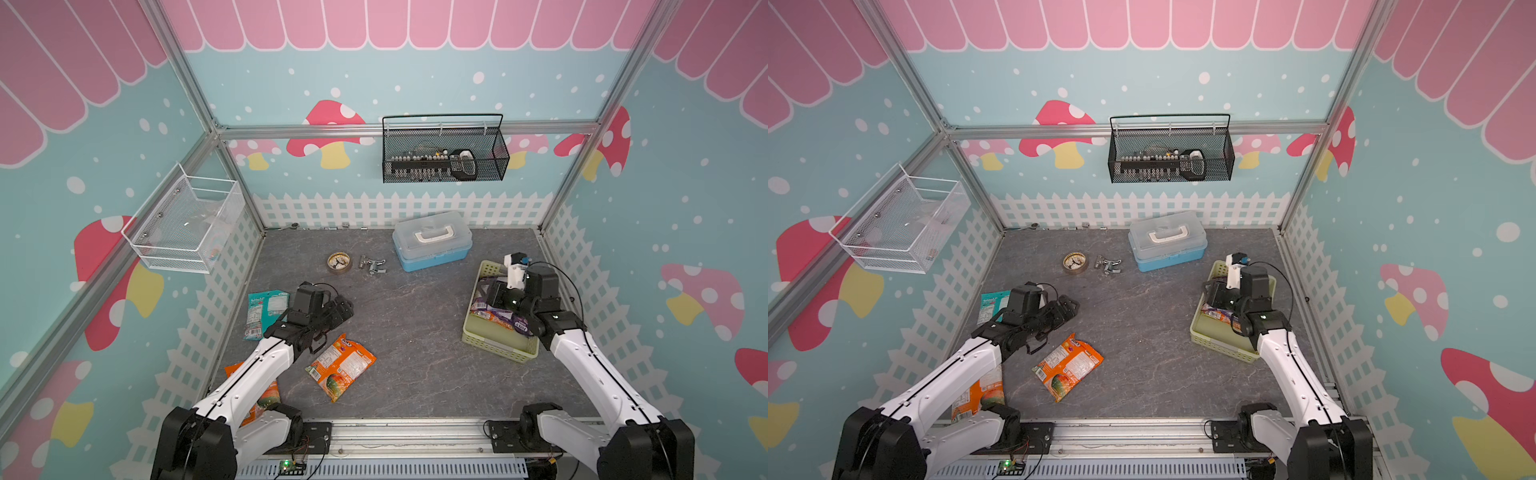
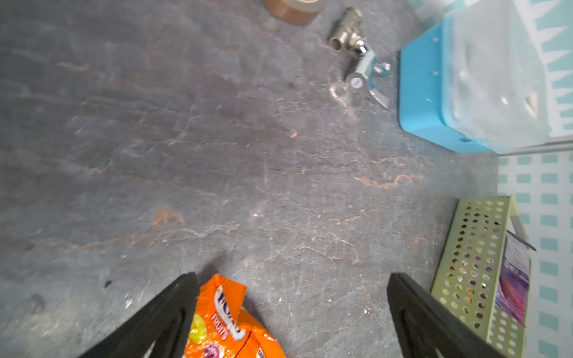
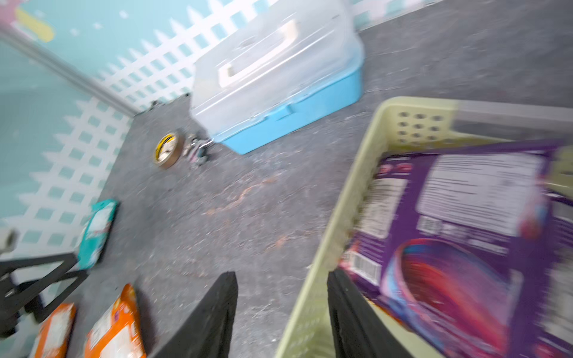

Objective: Put the candies in the basket
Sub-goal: Place the candy in the basket, then pick up the candy at the center of the board.

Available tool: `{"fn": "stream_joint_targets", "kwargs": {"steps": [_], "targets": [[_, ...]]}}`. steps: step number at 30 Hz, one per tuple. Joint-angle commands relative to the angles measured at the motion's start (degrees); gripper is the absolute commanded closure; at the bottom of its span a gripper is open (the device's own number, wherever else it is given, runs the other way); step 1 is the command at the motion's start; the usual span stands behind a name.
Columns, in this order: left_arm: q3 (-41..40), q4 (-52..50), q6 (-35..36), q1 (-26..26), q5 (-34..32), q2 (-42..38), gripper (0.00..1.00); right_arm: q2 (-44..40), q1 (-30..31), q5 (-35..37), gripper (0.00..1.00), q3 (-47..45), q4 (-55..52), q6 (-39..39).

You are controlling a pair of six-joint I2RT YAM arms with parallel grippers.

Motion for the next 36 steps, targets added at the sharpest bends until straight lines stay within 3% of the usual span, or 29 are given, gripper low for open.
{"fn": "stream_joint_targets", "kwargs": {"steps": [1,9,14,19,25,36], "targets": [[-2.40,-3.88,-7.13,0.37,-3.04,-1.68,0.01,2.00,7.37,-0.21,0.48,1.52,0.25,4.28],[-8.30,-5.69,-12.85,0.37,3.87,-3.91,0.01,13.01,28.79,-1.40,0.48,1.83,10.33,2.53],[-10.64,-6.17,-14.09,0.42,3.78,-3.35,0.01,25.30,38.86,-4.08,0.51,5.68,14.41,-0.19],[-10.00,-6.09,-13.00,0.35,2.34,-2.46,0.01,35.76,41.91,-10.18,0.50,12.74,16.49,-3.87],[-10.10,-5.42,-13.38,0.37,2.51,-1.74,0.01,47.90,43.09,-12.28,0.50,24.29,9.47,-9.41],[-9.71,-4.19,-14.25,0.42,2.87,-1.92,0.01,56.84,43.01,-14.12,0.50,29.01,9.06,-10.26]]}}
